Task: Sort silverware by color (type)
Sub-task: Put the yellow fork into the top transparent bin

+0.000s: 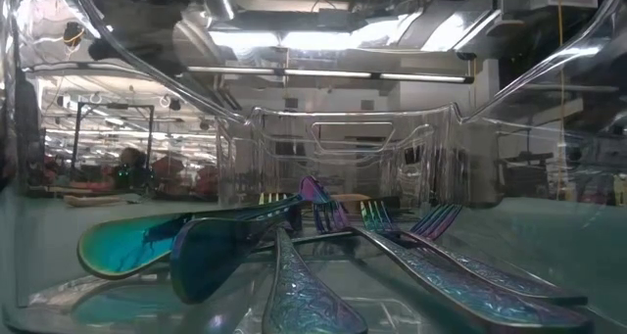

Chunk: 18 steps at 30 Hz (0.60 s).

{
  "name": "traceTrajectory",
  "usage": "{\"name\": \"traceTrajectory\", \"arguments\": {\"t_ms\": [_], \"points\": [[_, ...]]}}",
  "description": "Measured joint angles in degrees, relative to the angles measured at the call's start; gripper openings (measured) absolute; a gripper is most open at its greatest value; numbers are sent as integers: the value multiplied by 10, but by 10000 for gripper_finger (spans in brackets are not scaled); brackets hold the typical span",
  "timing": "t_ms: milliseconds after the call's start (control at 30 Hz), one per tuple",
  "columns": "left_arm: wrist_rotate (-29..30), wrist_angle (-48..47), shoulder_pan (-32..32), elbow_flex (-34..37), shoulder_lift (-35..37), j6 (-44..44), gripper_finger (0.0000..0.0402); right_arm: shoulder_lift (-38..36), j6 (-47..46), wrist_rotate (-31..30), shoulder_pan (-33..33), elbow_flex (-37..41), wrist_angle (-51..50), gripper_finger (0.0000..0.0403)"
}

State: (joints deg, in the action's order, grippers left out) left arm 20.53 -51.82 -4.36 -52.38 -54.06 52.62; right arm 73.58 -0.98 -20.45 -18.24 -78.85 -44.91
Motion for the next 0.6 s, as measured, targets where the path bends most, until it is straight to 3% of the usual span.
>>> {"name": "traceTrajectory", "arguments": {"t_ms": [367,600], "points": [[-32,-35,-136,0,4,-186,64,9,0,0,0,0,5,122],[-87,-44,-241,0,-9,-297,64,9,0,1,0,0,5,122]]}}
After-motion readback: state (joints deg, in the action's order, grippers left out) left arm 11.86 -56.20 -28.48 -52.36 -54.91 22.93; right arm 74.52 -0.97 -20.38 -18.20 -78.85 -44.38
